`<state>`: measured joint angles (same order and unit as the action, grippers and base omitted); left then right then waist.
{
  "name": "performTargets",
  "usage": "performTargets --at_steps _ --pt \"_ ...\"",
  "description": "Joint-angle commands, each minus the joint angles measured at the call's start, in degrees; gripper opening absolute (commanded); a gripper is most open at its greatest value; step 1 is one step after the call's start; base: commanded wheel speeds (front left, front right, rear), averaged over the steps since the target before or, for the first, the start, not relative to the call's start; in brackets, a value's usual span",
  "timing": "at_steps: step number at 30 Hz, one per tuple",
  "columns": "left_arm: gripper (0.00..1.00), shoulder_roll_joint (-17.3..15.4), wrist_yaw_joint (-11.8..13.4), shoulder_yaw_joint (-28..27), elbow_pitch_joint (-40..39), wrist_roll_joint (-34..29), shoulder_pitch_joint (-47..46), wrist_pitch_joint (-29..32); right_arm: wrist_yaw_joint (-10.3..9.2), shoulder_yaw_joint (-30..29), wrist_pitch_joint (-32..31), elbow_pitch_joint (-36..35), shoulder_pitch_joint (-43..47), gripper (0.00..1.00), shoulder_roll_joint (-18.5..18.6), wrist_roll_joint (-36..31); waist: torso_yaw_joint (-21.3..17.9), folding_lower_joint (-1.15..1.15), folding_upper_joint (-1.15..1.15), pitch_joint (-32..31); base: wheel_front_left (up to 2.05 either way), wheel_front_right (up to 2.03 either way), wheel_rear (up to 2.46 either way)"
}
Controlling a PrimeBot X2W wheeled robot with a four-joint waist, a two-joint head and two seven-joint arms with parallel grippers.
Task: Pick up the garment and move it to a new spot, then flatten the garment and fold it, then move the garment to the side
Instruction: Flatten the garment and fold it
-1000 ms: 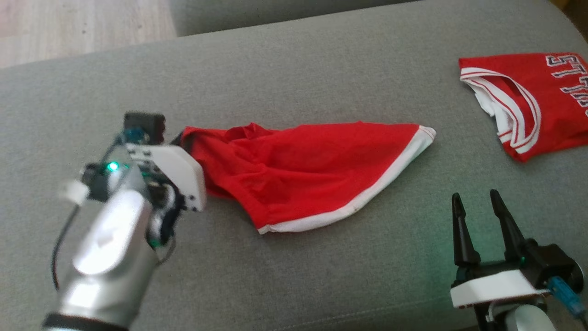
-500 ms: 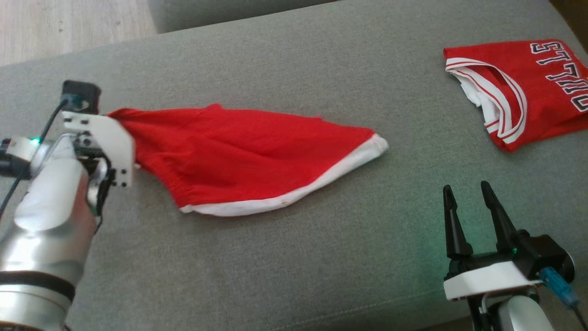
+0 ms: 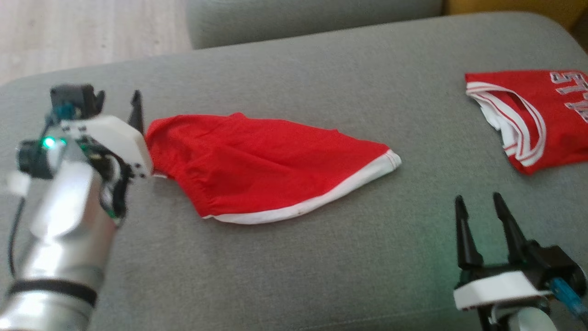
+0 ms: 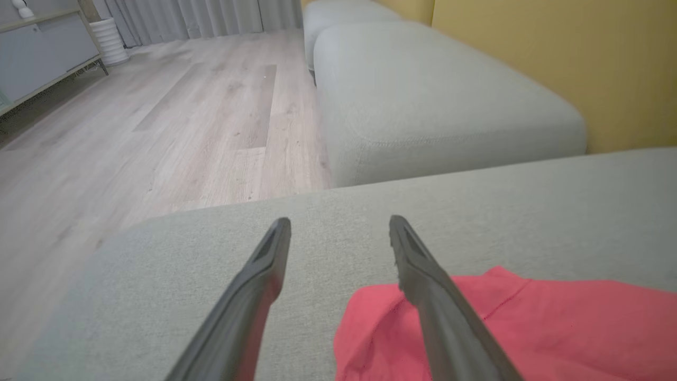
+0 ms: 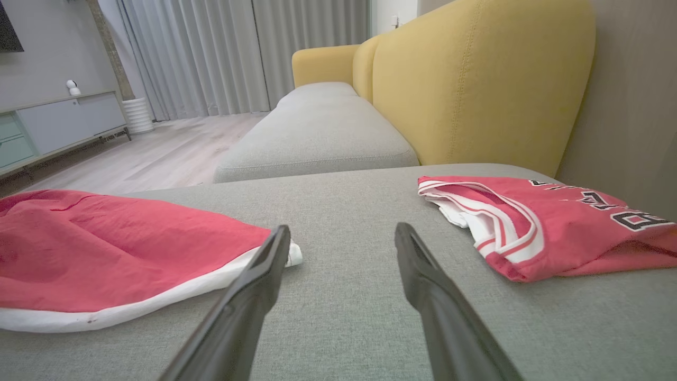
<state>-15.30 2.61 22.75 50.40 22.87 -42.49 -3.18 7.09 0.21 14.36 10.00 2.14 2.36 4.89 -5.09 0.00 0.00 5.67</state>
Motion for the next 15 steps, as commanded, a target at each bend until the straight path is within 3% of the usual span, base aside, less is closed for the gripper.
performTargets --at_steps 1,6,15 --pt "1.0 -0.79 0.58 -2.67 -4.5 1.05 1.37 -3.14 0.4 0.17 0.63 -2.23 0.1 1.0 0.52 -0.64 1.87 0.0 0.0 -1.87 0.0 0.0 0.0" --pt "1.0 1.39 2.3 -3.04 -13.62 2.56 10.41 -7.2 0.4 -1.67 0.63 -3.42 1.58 1.0 0.52 -1.37 4.03 0.0 0.0 -3.39 0.0 0.0 0.0" --pt "1.0 5.27 9.68 -2.41 -36.2 2.26 37.58 -11.41 0.4 -4.72 0.63 -4.46 4.74 1.0 0.52 -2.67 8.7 0.0 0.0 -5.95 0.0 0.0 0.0"
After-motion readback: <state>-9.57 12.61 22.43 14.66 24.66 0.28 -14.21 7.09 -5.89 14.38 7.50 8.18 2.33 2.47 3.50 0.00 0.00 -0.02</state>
